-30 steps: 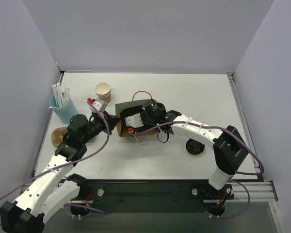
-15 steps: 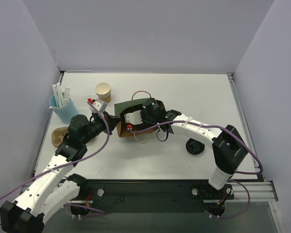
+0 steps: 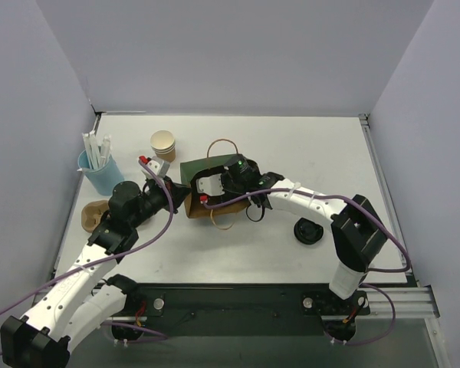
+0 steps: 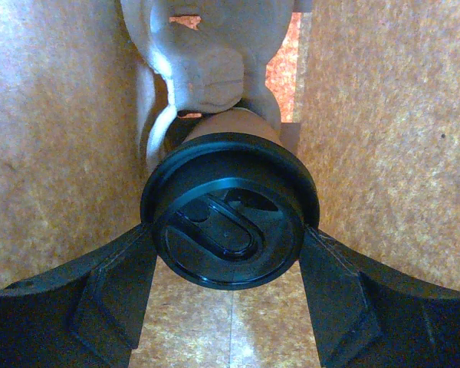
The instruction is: Pack the takeout coffee
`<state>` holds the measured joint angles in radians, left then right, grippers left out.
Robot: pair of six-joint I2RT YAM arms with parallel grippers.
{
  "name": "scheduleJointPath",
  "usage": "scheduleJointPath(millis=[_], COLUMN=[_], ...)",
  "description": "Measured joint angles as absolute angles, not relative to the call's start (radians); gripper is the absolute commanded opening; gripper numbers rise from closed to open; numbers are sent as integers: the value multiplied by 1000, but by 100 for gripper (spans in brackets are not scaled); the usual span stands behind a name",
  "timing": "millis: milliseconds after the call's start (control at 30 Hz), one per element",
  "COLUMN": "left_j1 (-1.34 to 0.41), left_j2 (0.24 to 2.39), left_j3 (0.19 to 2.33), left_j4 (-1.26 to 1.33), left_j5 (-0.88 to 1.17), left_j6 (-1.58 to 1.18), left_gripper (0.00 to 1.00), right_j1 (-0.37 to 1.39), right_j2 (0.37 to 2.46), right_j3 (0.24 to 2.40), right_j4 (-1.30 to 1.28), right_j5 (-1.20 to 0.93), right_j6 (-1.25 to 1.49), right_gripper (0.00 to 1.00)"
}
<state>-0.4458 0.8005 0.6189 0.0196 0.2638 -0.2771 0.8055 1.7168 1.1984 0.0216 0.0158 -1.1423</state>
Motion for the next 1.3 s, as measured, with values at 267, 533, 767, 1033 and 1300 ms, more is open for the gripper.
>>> scheduleJointPath(millis=[267, 533, 767, 1033, 1300], left_j1=[-447, -451, -451, -454, -457], left_j2=[804, 807, 809, 809, 808], left_j3=[619, 619, 619, 620, 627], left_j4=[20, 20, 19, 4, -26], left_j5=[264, 260, 253, 220, 212], left_j6=[-278, -278, -286, -313, -327], left_gripper=[0, 0, 0, 0, 0], right_j1=[804, 804, 804, 805, 807], right_j2=[1725, 1748, 1761, 1767, 1713], right_j3=[1230, 1249, 1255, 1261, 1263], right_j4=[-22, -19, 7, 40, -51], right_j5=[1, -1, 9, 21, -13], right_j6=[-1123, -1114, -1077, -1021, -982], right_gripper=[29, 29, 27, 27, 25])
